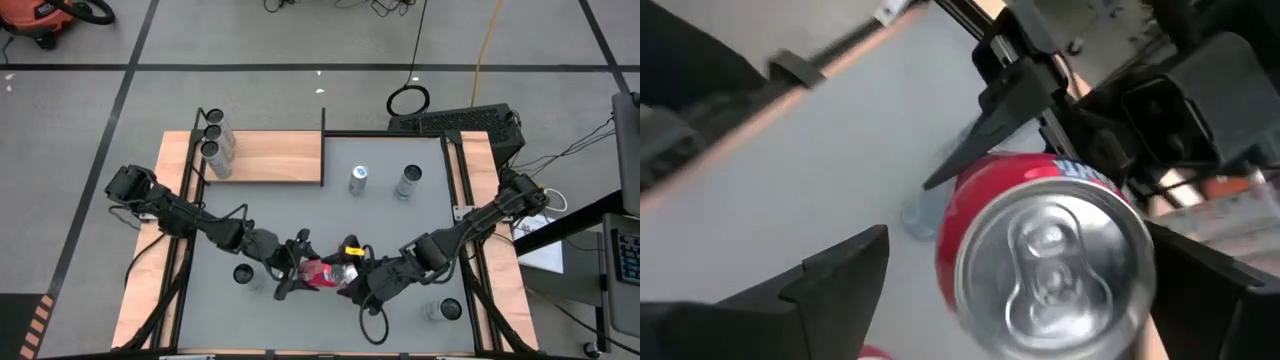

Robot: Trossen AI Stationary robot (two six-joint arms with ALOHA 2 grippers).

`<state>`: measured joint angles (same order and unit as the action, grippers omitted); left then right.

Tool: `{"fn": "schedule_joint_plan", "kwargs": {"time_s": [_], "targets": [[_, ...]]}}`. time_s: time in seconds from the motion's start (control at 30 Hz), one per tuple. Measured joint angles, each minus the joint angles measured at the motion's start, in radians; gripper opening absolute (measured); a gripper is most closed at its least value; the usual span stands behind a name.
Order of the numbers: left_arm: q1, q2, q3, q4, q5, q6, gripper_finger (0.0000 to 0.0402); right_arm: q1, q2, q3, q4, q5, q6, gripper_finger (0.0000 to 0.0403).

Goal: Place canned beverage on shelf
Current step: Put the top red soda can on the shelf

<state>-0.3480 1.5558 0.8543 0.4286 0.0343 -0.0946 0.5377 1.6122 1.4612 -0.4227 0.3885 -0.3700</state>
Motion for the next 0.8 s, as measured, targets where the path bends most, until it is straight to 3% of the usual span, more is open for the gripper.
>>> {"fn": "schedule_joint_plan", "kwargs": {"time_s": [0.17, 0.43, 0.57, 0.8], "targets": [[0.016, 0.000, 0.000, 0.000, 0.062, -0.004, 0.0290, -0.001, 0.015, 0.000, 0.009, 0.029, -0.054, 0.0341], [0.028, 0.000, 0.000, -0.004, 0.099, 0.000, 0.0290, -0.014, 0.018, 0.000, 0.018, 0.024, -0.129, 0.0272], [0.028, 0.000, 0.000, -0.010, 0.098, 0.015, 0.0290, -0.033, 0.026, 0.000, 0.018, -0.030, -0.122, 0.0248], [0.033, 0.000, 0.000, -0.035, 0.106, 0.023, 0.0290, -0.040, 0.040, 0.000, 0.022, -0.047, -0.100, 0.0264]]}}
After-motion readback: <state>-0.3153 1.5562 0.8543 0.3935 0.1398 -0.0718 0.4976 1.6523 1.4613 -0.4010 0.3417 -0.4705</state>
